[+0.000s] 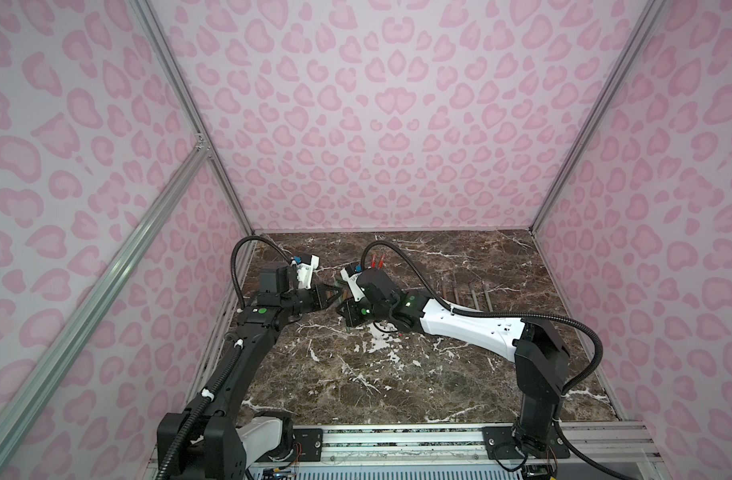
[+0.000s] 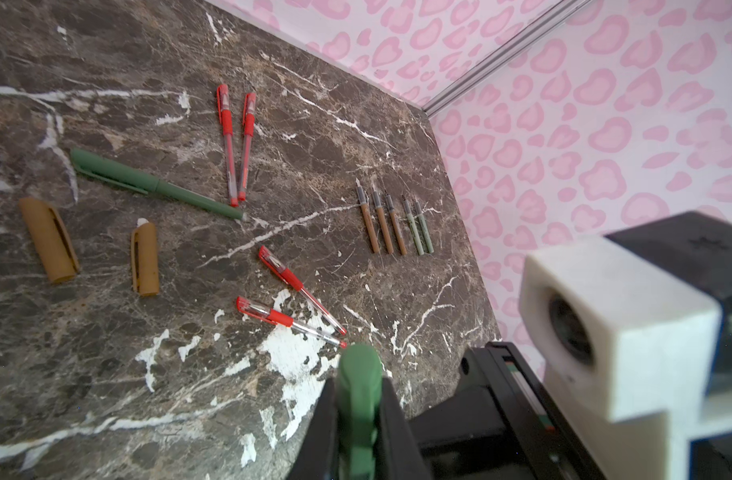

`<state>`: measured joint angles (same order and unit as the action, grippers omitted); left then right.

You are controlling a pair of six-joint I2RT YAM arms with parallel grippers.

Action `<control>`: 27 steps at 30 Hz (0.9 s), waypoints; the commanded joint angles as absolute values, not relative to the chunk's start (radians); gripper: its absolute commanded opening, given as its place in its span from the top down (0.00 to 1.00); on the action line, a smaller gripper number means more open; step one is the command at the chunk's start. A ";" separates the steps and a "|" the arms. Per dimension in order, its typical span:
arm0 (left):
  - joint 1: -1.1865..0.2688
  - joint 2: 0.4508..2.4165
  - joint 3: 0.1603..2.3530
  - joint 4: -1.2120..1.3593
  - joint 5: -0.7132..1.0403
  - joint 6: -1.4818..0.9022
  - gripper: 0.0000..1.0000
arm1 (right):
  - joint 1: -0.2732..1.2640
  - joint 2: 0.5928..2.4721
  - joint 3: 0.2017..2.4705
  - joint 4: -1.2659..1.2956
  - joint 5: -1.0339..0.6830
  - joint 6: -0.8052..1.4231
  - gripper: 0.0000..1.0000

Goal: Open the pen caps
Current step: 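Bring the green pen to the left gripper while the left gripper grasps its cap, then pull the green cap off with the left gripper, drawing both grippers apart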

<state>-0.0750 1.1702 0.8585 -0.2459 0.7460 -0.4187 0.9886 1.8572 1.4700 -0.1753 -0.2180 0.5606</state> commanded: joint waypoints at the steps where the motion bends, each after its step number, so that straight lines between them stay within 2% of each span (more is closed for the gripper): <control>1: -0.052 1.154 0.872 -0.173 0.700 -0.438 0.97 | 0.996 1.831 1.382 -0.207 -0.211 0.591 1.00; 12: 0.060 1.161 0.909 -0.194 0.684 -0.472 0.97 | 1.021 1.752 1.148 -0.152 -0.202 0.638 1.00; 16: 0.070 1.154 0.914 -0.249 0.626 -0.393 0.96 | 1.012 1.700 1.105 -0.148 -0.176 0.633 1.00; 27: 0.069 1.115 0.938 -0.617 0.284 -0.047 0.97 | 0.885 1.517 1.006 -0.285 -0.108 0.607 1.00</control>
